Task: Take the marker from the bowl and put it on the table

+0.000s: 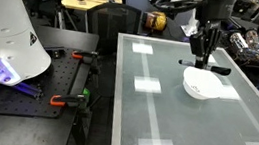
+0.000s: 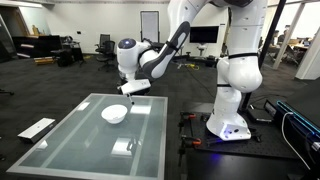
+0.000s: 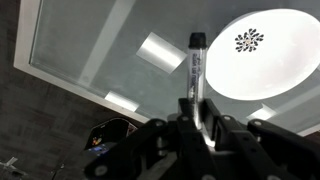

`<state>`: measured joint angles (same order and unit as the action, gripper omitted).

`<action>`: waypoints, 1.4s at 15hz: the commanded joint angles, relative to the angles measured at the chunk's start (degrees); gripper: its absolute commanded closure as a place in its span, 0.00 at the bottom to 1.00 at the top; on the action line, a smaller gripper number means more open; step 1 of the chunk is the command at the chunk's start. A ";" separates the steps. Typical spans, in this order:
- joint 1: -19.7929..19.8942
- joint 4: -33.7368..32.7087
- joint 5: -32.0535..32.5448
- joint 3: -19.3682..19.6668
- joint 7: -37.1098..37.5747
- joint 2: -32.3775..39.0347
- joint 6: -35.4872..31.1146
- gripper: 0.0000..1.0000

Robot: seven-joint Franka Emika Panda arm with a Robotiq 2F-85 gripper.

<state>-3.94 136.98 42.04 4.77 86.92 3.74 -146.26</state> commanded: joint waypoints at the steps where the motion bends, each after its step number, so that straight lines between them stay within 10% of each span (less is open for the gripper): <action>1: 3.97 0.78 1.38 1.07 -5.09 -0.33 -5.56 0.95; 11: 11.64 2.10 -14.98 2.78 -46.63 4.87 -23.54 0.95; 21: 31.89 0.35 -39.97 -18.34 -84.63 10.47 -23.94 0.95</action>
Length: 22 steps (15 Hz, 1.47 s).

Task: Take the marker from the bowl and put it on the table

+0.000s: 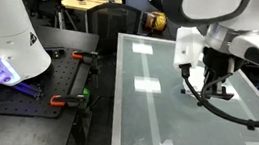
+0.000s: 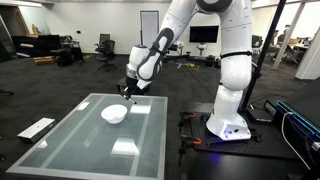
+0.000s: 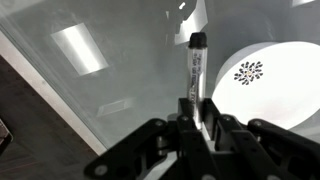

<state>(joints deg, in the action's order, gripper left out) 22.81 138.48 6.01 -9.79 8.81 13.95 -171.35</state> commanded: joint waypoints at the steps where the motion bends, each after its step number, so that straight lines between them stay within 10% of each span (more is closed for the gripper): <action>1: 6.83 -1.30 -5.44 -4.89 -8.55 0.34 1.34 0.95; 6: 11.43 -3.60 -8.52 -7.18 -14.72 1.91 4.56 0.95; 7: 6.17 -4.19 -12.68 -2.28 -18.19 2.21 4.97 0.95; 19: -2.06 -12.24 -16.03 6.00 -19.73 11.78 13.12 0.95; 20: -2.38 -12.88 -16.00 6.23 -19.60 12.39 13.57 0.91; 21: -2.71 -13.39 -15.89 6.54 -19.42 12.75 14.13 0.56; 22: -2.96 -13.83 -15.83 6.75 -19.23 13.00 14.54 0.56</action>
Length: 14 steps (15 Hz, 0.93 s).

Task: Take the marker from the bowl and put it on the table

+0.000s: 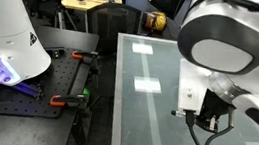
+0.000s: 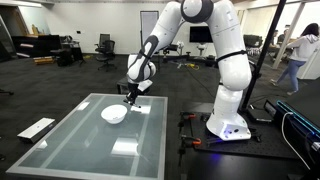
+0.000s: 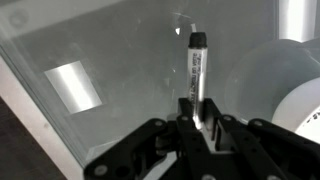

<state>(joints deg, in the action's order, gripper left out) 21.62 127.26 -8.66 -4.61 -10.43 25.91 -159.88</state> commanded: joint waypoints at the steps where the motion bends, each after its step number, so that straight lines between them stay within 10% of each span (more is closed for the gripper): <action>1: -1.93 -3.10 -1.12 1.72 0.04 1.31 3.53 0.50; 8: -4.82 -3.16 0.93 5.55 1.49 -2.12 3.35 0.01; 14: -5.22 -2.23 0.52 6.37 0.20 -6.87 2.54 0.00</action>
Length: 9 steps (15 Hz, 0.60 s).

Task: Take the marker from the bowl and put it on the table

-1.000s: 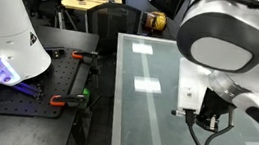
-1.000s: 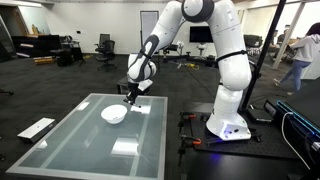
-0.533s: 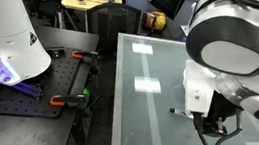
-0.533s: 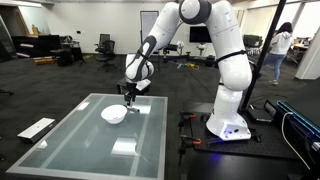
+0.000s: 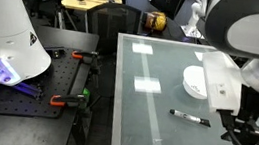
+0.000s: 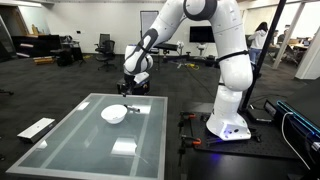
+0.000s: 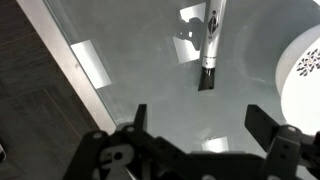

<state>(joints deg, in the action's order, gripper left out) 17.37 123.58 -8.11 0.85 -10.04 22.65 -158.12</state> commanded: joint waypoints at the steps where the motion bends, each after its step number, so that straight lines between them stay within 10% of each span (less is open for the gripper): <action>1: -0.71 1.54 -0.52 0.53 -0.81 -4.26 0.70 0.00; 9: 0.31 3.10 -4.62 -2.33 -6.53 -8.27 -0.77 0.00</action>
<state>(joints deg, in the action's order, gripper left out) 17.20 124.20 -9.19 0.34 -11.77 17.72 -158.20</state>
